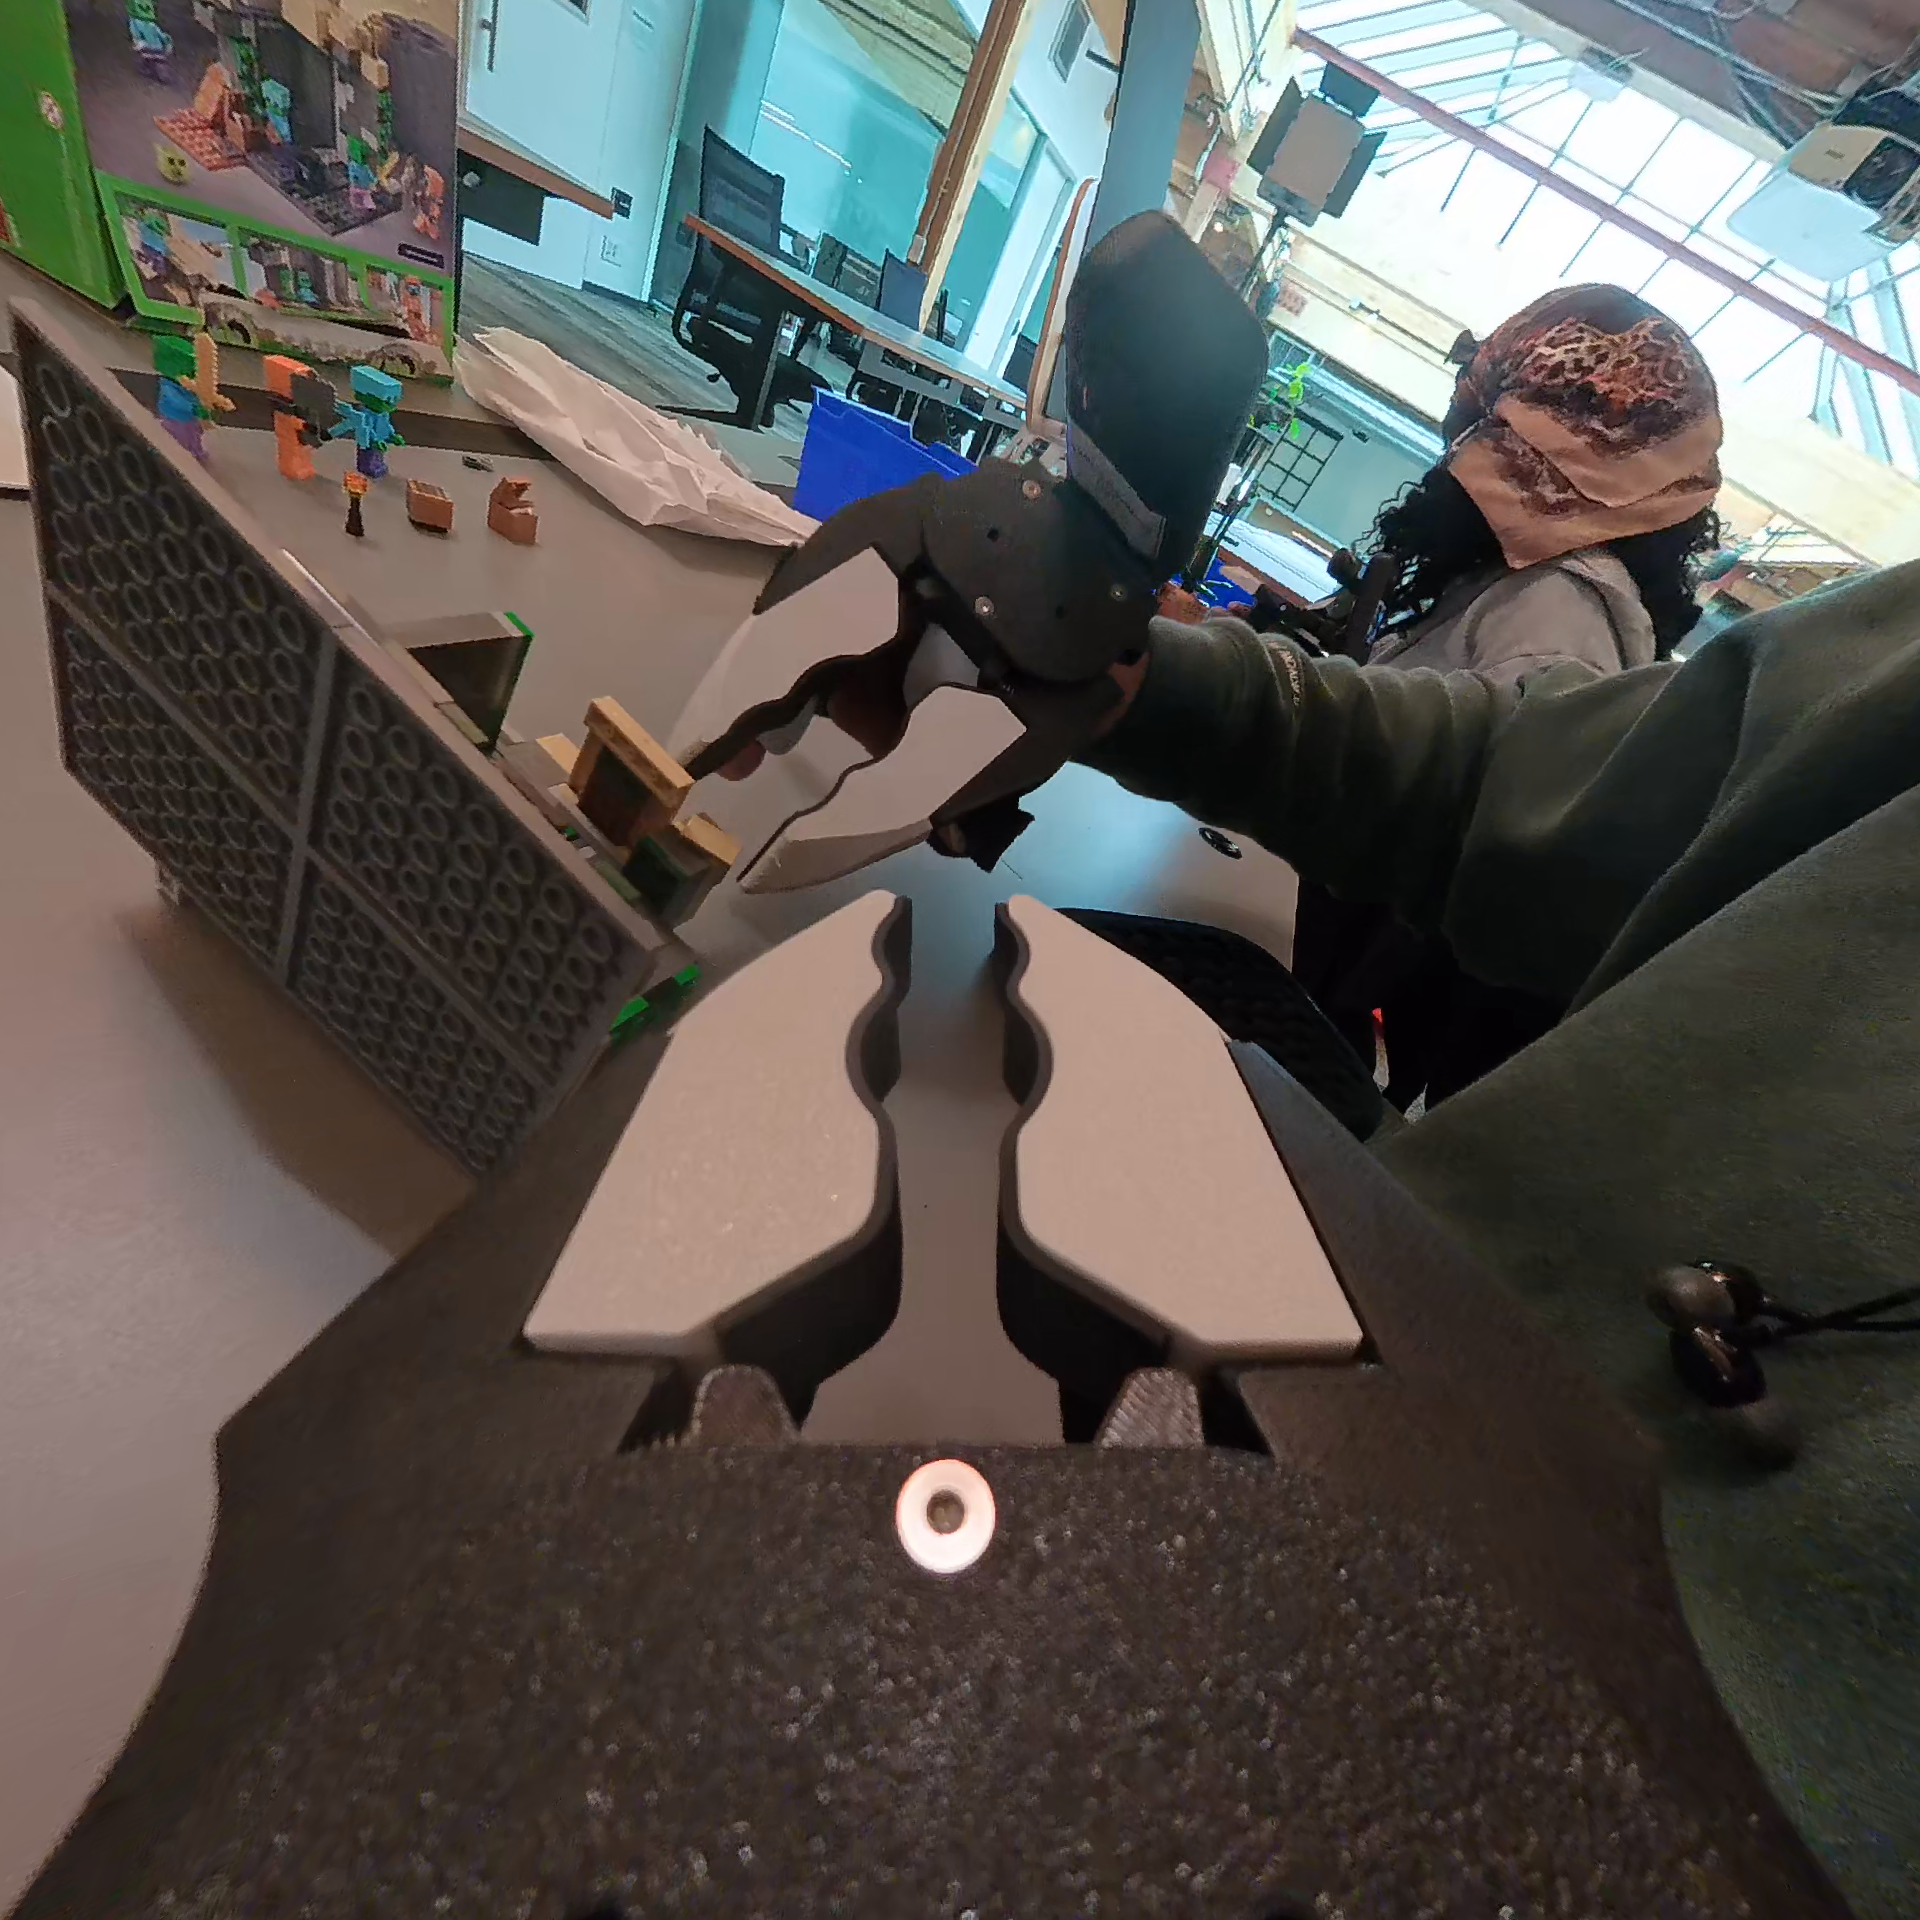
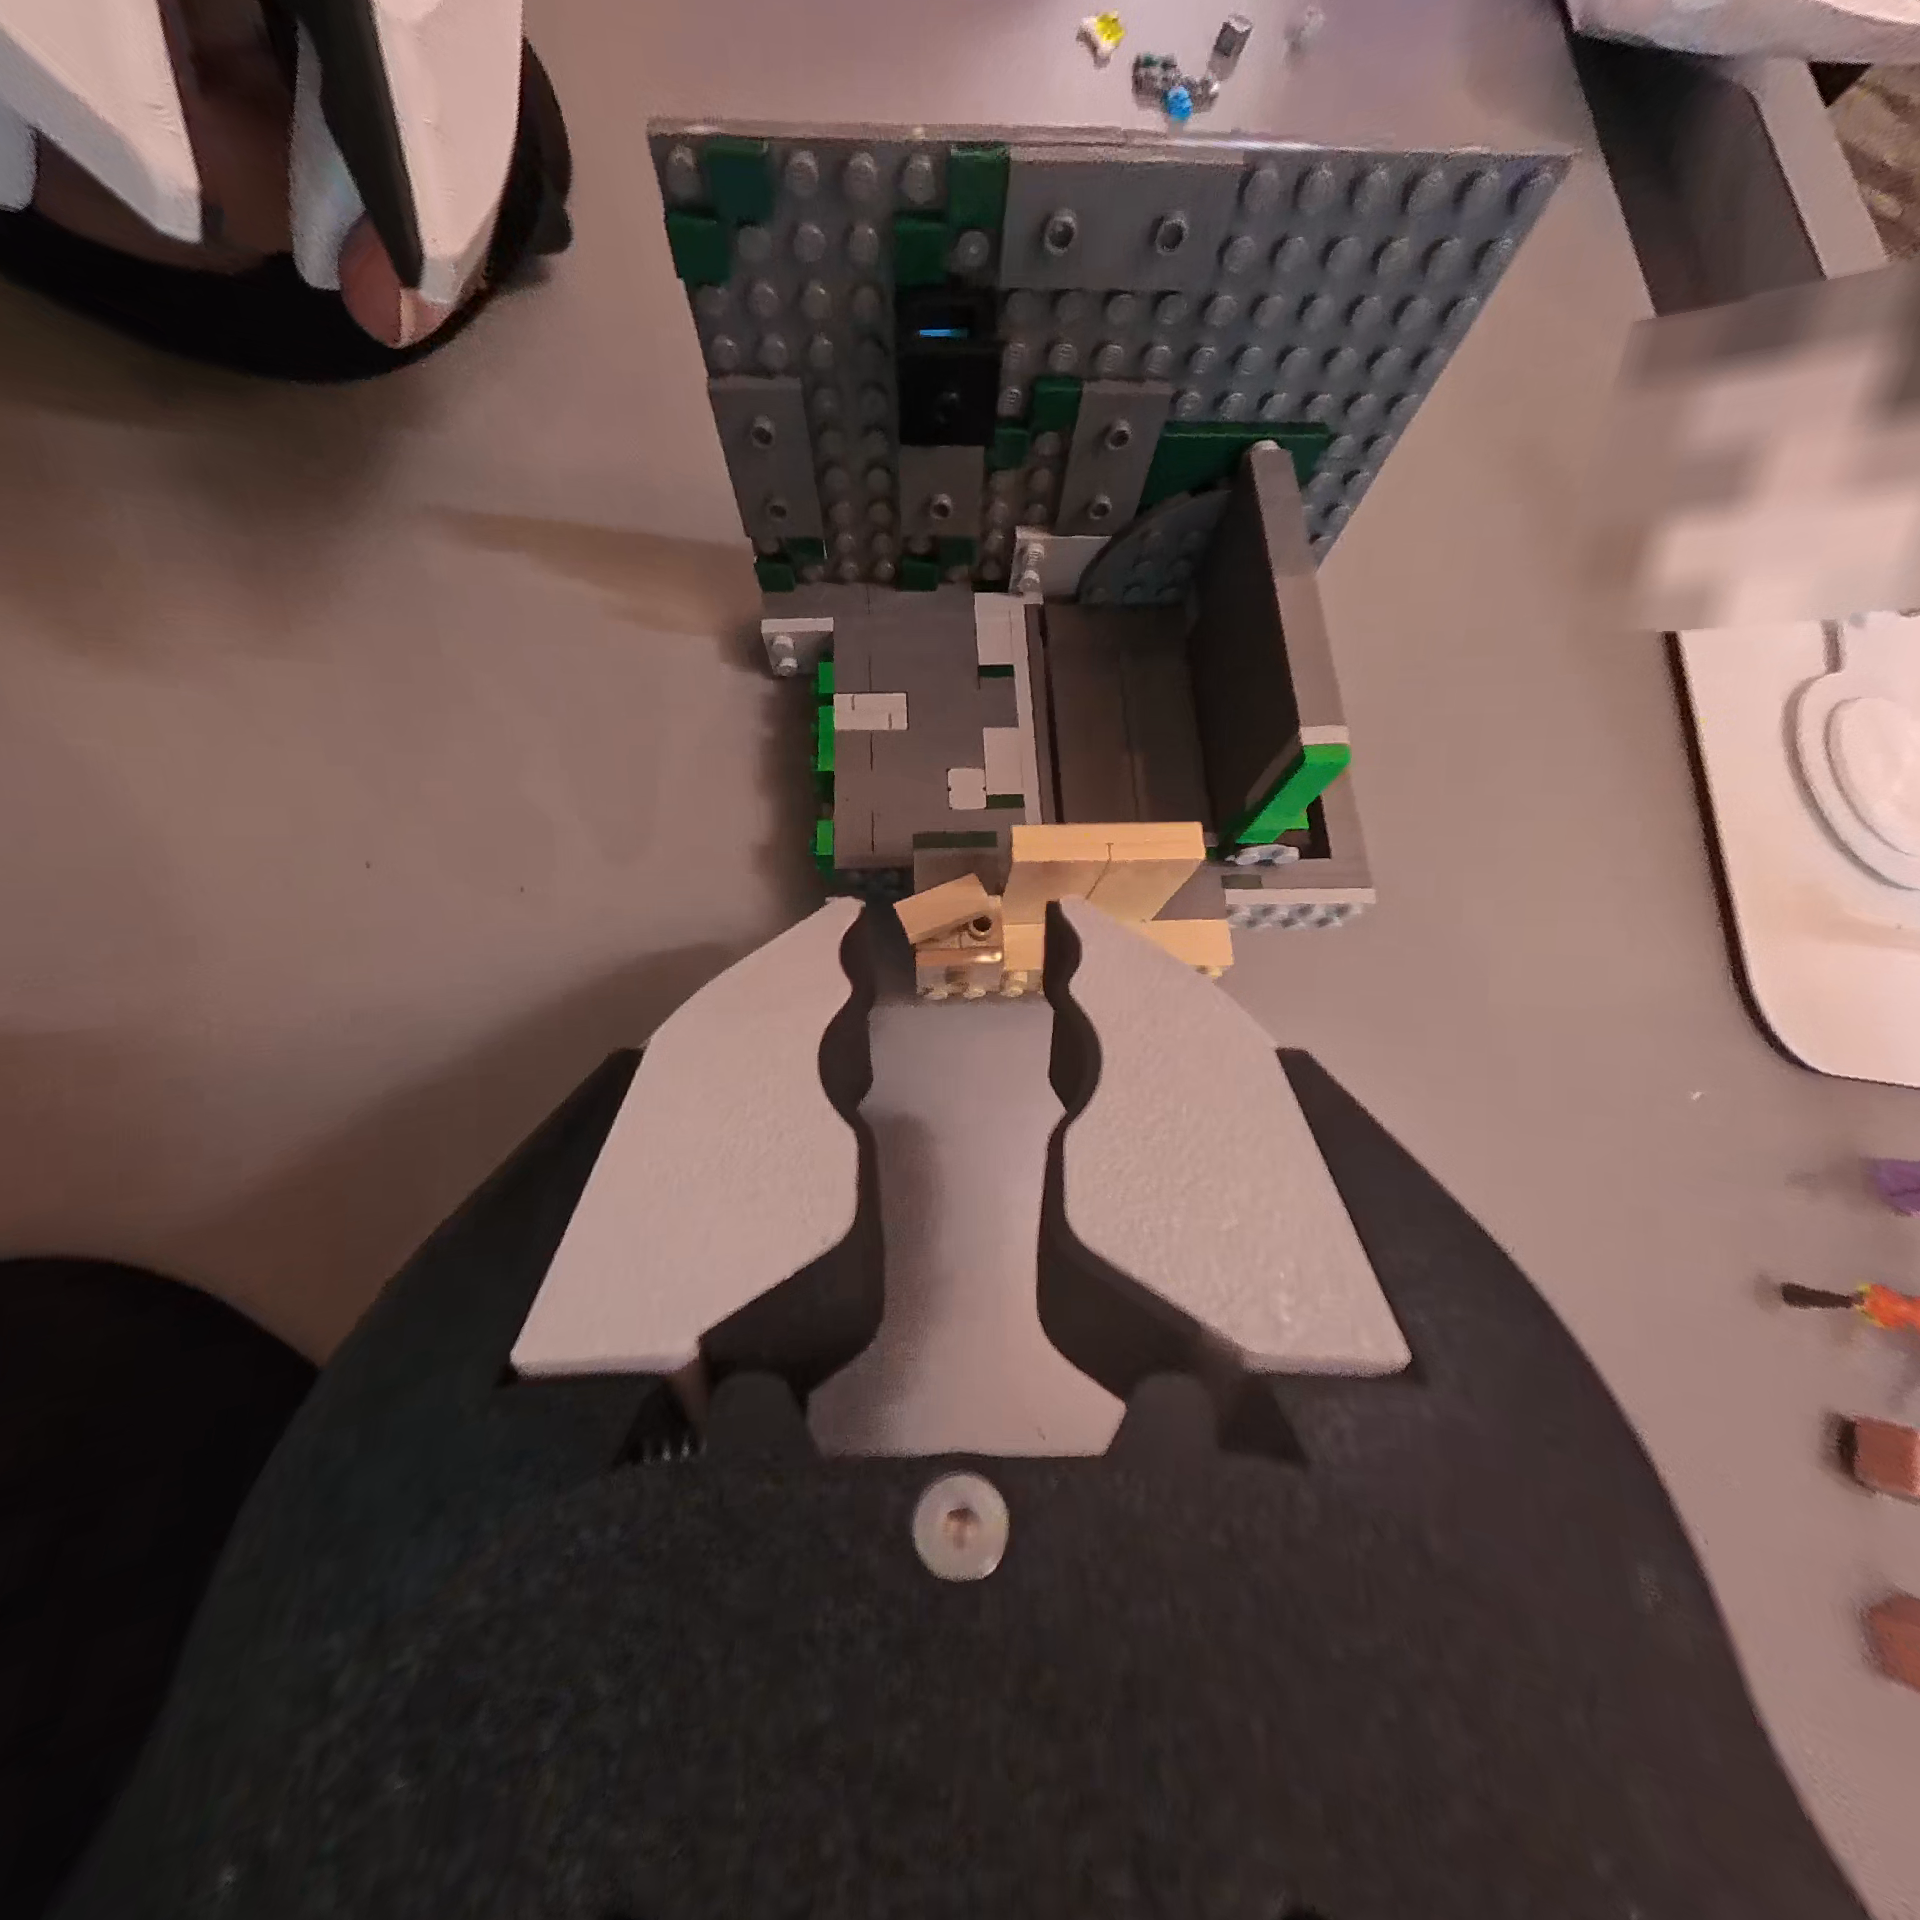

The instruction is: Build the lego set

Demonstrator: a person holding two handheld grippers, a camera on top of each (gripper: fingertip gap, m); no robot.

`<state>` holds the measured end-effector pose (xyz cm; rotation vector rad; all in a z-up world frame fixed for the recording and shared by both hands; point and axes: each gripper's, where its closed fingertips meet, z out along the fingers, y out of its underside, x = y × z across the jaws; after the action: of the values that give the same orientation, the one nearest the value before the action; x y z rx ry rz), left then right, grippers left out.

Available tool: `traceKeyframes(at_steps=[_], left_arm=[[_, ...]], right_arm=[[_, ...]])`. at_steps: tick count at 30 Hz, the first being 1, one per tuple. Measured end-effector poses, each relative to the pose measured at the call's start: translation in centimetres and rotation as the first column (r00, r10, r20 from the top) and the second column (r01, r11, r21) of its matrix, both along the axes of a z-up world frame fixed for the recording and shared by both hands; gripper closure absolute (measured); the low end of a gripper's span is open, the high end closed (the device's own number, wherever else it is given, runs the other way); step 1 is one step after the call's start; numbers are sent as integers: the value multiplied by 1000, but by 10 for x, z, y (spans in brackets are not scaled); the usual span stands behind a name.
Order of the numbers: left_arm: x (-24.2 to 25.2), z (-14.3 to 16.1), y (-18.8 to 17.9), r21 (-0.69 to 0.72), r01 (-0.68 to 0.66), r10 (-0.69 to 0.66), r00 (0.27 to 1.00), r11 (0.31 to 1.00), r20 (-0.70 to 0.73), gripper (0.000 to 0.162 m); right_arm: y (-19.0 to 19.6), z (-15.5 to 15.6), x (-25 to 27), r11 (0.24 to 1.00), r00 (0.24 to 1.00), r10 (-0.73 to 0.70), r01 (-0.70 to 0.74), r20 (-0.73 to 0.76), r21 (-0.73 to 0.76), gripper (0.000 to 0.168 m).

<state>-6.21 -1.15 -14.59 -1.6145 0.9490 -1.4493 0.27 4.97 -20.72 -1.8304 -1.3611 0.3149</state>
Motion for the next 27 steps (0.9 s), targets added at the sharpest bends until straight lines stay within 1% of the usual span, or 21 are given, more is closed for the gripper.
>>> traceKeyframes(at_steps=[8, 13, 27], left_arm=[[0, 0, 0, -7, 0, 0, 1000, 1000, 3, 148], [0, 0, 0, -12, 4, -4, 1000, 1000, 3, 148], [-1, 0, 2, -23, -2, 2, 1000, 1000, 15, 148]], right_arm=[[3, 0, -2, 998, 995, -58, 61, -79, 31, 151], [2, 0, -2, 996, 991, -74, 78, -112, 34, 152], [4, 0, -2, 1000, 992, -20, 22, -121, 14, 149]])
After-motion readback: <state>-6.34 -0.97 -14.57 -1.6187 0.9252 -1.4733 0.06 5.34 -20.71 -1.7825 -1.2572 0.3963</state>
